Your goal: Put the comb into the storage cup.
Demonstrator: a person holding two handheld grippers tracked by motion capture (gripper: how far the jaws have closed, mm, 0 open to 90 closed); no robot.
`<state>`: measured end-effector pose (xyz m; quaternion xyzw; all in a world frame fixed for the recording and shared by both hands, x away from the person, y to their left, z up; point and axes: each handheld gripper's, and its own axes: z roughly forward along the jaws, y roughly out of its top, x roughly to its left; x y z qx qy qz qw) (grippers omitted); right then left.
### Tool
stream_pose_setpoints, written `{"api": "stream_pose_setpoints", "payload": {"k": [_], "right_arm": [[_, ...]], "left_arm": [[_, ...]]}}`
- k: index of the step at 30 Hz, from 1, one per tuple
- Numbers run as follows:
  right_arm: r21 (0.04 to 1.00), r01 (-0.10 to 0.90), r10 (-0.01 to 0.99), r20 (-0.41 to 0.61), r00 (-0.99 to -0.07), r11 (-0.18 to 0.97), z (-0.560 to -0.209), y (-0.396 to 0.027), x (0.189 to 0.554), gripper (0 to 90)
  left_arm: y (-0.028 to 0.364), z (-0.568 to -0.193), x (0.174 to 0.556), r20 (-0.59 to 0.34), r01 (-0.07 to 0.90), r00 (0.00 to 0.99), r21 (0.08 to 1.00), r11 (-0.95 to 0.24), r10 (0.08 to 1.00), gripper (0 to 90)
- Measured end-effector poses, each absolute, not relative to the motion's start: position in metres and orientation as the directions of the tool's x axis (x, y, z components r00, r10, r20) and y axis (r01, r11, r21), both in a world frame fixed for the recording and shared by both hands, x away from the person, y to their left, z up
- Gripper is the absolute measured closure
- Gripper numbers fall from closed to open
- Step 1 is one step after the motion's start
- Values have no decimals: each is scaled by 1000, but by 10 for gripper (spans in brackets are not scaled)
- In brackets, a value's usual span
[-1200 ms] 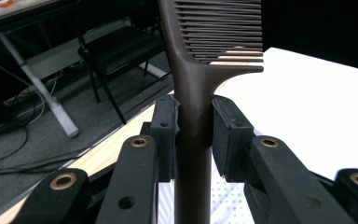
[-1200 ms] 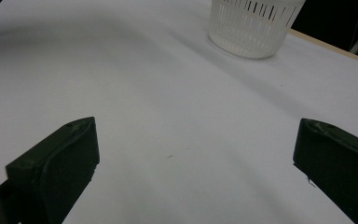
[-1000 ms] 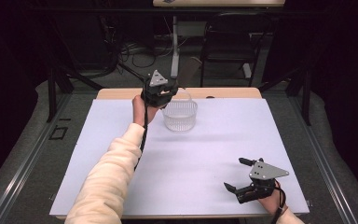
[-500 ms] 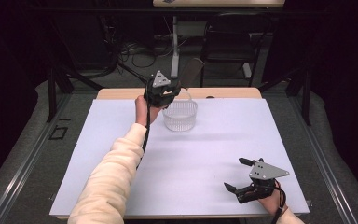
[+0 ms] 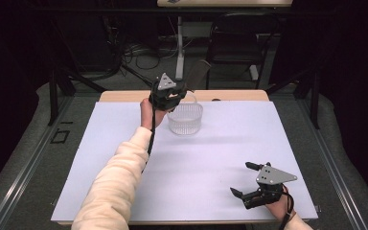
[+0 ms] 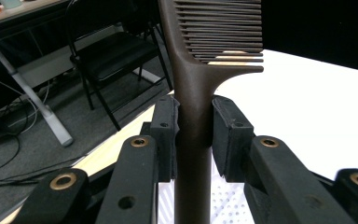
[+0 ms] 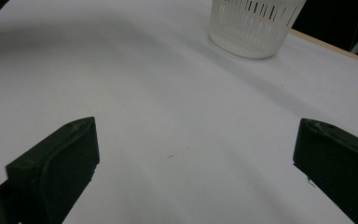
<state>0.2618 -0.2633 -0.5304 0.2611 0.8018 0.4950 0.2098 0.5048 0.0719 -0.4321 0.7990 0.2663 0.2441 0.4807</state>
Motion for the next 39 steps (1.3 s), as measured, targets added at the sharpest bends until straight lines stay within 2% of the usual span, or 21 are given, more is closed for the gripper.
{"api": "stream_pose_setpoints", "payload": {"k": [39], "right_arm": [[902,211,626,-79,-775,375,-530,-264,261,0]], "left_arm": [[63,-445,510,119,197,751,899,-392,650,721]]}}
